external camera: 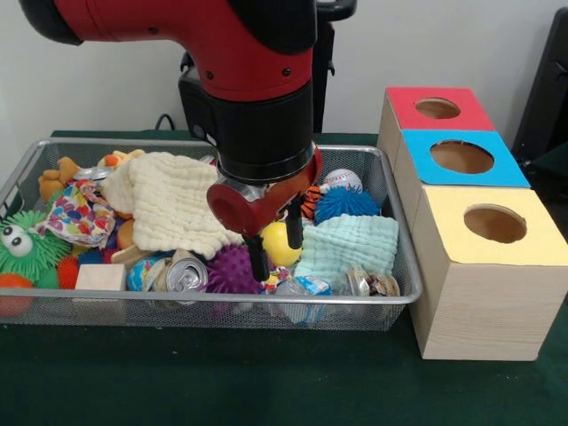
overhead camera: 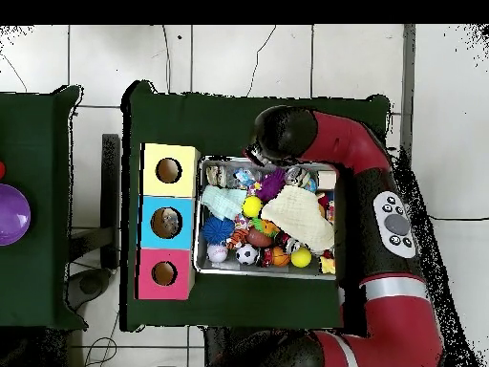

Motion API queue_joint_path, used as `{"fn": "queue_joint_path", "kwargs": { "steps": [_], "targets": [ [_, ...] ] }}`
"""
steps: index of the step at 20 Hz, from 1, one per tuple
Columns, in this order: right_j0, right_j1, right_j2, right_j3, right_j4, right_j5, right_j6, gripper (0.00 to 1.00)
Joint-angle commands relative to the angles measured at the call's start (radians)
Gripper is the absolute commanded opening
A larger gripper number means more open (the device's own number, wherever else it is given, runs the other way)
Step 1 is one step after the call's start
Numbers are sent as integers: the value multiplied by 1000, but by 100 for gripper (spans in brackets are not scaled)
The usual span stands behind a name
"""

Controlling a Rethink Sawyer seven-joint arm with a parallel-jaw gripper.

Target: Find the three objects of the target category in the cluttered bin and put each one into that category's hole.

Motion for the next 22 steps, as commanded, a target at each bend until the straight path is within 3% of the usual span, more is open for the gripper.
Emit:
{"fn": "queue_joint_path", "kwargs": {
  "steps": [1,8,13,22],
  "targets": [
    [10,54,-28,127,-30,-6,161,100],
    [26,78,-53,150,-23,-18,199,100],
    [26,48,-33,205,-20,-17,152,100],
    [43,36,-5,236,8,-25,160,100]
  ]
}}
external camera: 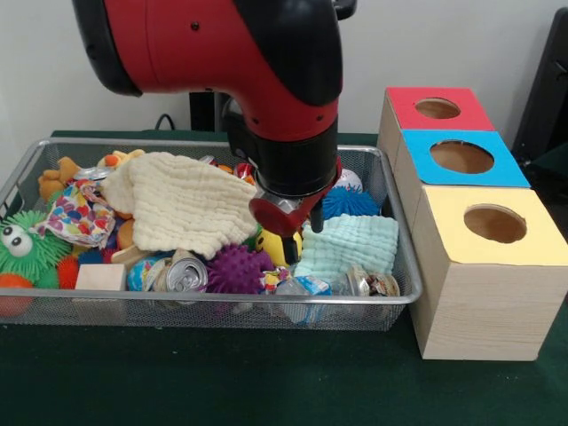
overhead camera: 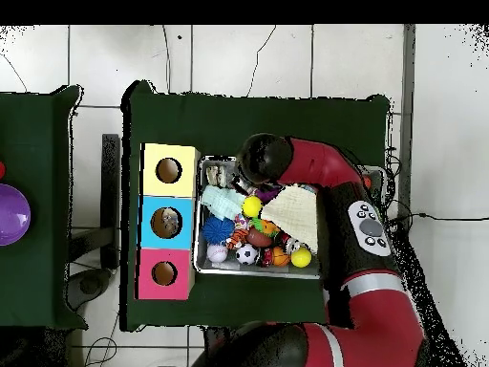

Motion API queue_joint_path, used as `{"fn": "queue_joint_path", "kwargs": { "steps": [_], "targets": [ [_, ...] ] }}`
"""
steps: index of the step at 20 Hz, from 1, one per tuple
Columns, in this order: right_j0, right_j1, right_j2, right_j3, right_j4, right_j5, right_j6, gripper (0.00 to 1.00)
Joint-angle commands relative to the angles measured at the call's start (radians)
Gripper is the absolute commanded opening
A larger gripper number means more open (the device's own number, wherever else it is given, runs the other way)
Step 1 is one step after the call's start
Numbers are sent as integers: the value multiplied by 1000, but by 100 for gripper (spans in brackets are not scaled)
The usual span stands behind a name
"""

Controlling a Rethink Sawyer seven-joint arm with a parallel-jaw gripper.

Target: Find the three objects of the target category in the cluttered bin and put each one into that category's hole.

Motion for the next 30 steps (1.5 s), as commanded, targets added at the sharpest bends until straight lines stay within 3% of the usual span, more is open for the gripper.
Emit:
{"fn": "queue_joint_path", "kwargs": {
  "steps": [1,8,11,16,17,23,30],
  "targets": [
    [14,5,35,106,5,-39,149,100],
    [5,11,109,88,0,-136,80,100],
    [9,-9,137,83,-39,-143,-4,100],
    [3,-30,163,109,-77,-178,-61,100],
    [-7,-38,187,122,-101,-200,-116,100],
    [-16,-70,207,176,-190,-158,-218,100],
    [-61,-68,234,218,-300,-140,-276,100]
  ]
}}
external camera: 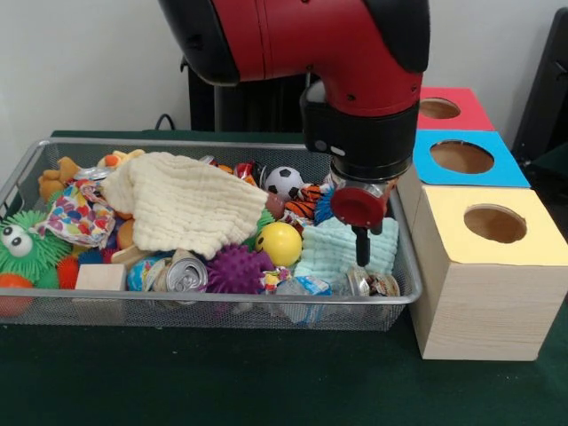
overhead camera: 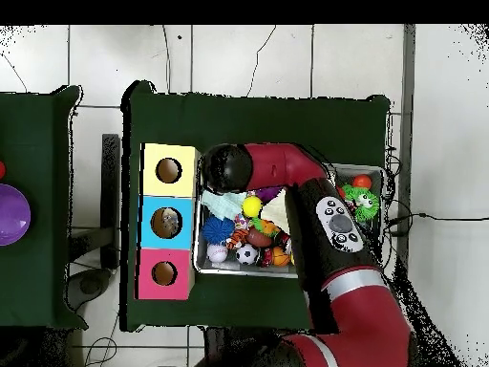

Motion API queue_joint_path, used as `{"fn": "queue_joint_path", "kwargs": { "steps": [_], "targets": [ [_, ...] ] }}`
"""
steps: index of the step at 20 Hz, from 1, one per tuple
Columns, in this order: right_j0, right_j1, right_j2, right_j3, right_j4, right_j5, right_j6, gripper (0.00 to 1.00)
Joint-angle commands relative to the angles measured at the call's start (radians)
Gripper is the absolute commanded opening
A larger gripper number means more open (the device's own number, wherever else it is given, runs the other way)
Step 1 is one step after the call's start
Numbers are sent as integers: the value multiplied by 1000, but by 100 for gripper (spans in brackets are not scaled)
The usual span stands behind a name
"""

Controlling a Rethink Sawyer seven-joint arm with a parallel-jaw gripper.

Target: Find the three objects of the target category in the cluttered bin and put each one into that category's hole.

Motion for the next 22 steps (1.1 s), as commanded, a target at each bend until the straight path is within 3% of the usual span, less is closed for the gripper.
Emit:
{"fn": "queue_joint_path", "kwargs": {
  "steps": [1,5,15,22],
  "targets": [
    [-75,6,89,104,-153,10,-289,100],
    [-94,33,122,48,-207,37,-333,100],
    [-147,53,221,20,-304,-22,-387,100],
    [-131,92,263,-4,-375,-53,-400,100]
  ]
}}
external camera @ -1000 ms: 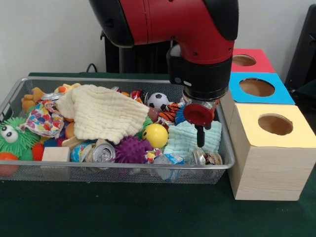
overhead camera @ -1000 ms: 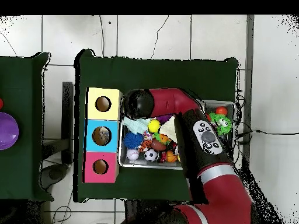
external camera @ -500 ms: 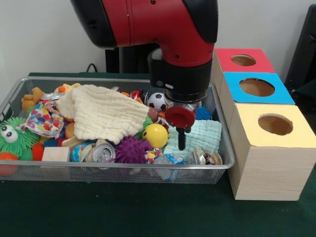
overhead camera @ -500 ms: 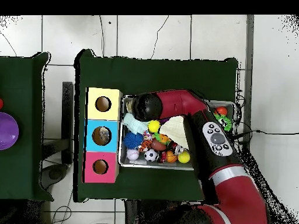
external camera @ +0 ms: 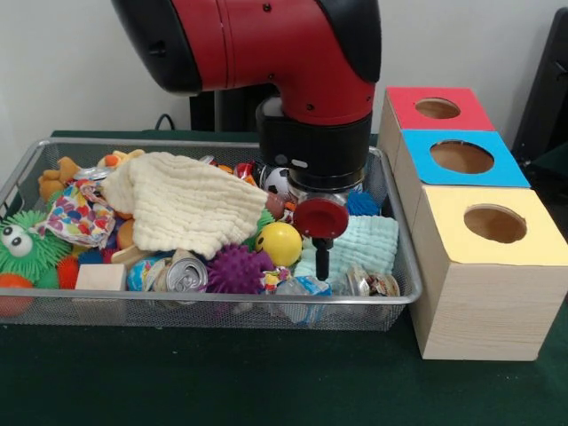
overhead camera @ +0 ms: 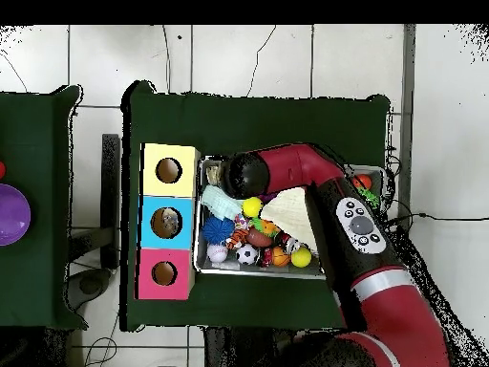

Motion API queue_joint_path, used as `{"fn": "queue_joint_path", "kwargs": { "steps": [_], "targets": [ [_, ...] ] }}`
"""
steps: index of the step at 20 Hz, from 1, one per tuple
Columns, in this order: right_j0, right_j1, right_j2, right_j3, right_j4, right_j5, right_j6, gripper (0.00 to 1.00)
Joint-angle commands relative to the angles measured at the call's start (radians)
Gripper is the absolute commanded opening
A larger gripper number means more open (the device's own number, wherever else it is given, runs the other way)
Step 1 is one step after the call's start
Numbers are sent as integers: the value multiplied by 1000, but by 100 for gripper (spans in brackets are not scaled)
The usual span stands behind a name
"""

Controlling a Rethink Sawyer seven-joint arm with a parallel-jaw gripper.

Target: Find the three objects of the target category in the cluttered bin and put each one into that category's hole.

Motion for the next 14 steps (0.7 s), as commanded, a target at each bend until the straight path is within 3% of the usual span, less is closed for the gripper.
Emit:
{"fn": "queue_joint_path", "kwargs": {
  "steps": [1,9,14],
  "targets": [
    [1,84,120,-23,-116,-47,-298,100],
    [29,101,134,-36,-126,-4,-254,100],
    [11,85,147,-29,-128,19,-271,100]
  ]
}}
